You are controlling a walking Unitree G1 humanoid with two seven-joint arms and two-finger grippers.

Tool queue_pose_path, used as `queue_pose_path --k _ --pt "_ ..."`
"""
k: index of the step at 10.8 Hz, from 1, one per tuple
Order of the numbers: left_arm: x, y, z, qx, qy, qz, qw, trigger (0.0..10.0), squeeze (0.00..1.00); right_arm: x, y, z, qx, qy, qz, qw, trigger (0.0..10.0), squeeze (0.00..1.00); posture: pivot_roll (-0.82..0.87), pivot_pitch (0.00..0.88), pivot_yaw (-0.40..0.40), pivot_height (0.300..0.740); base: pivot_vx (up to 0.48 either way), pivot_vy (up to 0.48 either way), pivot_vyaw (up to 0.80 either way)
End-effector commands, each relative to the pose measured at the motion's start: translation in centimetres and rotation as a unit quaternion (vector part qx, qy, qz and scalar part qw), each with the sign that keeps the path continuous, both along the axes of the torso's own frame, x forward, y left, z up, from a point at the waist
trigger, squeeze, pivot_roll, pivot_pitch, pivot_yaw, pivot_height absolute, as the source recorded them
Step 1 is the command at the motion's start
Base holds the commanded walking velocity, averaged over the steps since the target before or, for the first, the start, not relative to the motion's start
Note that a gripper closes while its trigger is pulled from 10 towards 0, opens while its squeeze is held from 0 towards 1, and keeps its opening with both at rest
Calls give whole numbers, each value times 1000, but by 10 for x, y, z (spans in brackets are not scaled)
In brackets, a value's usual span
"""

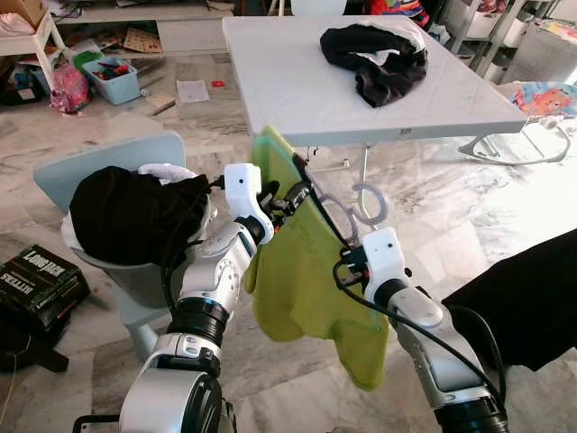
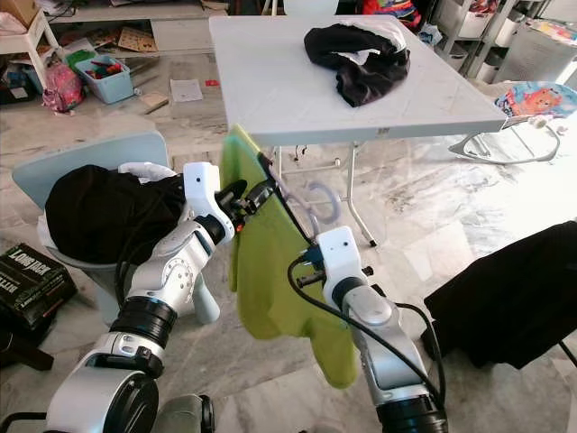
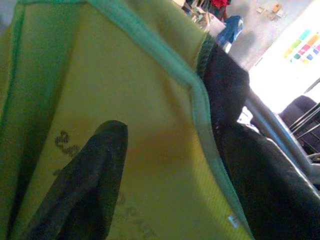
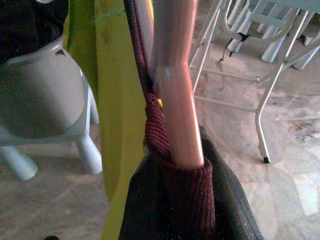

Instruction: Hang hanger

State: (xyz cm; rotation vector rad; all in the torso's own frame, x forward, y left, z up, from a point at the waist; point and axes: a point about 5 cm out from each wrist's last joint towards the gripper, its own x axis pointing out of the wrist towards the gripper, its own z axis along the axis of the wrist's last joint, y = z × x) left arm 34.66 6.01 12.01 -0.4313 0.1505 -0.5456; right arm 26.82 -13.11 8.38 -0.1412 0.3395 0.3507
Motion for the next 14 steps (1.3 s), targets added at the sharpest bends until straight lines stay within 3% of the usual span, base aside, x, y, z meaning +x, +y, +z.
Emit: queue_pose_path --k 1,3,8,10,11,12,14 --pt "2 -1 0 6 3 -1 1000 0 0 3 -1 18 13 -34 0 999 10000 0 -121 0 -40 740 0 0 0" --pt "3 1 -1 8 5 3 1000 0 0 3 1 19 14 -36 3 999 10000 0 -121 0 -40 740 0 0 0" --pt "12 26 -3 24 8 44 999 0 0 2 -7 22 7 -42 -8 999 10000 0 -114 0 -42 740 0 0 0" --pt "11 25 3 22 -6 40 999 0 0 2 -9 20 -6 -40 -7 999 10000 0 -114 0 -41 740 0 0 0" --pt "-6 20 1 62 -38 -2 997 9059 0 0 -17 16 -54 -49 5 997 10000 0 -109 0 -37 740 0 0 0" --pt "-18 23 -5 57 -27 -12 998 10000 1000 -1 -22 16 -53 -48 -5 997 10000 0 -97 0 -39 740 0 0 0" --pt "-31 13 -2 0 -1 -17 1000 10000 1000 -1 -25 15 -52 -43 -25 997 10000 0 -88 0 -48 740 0 0 0"
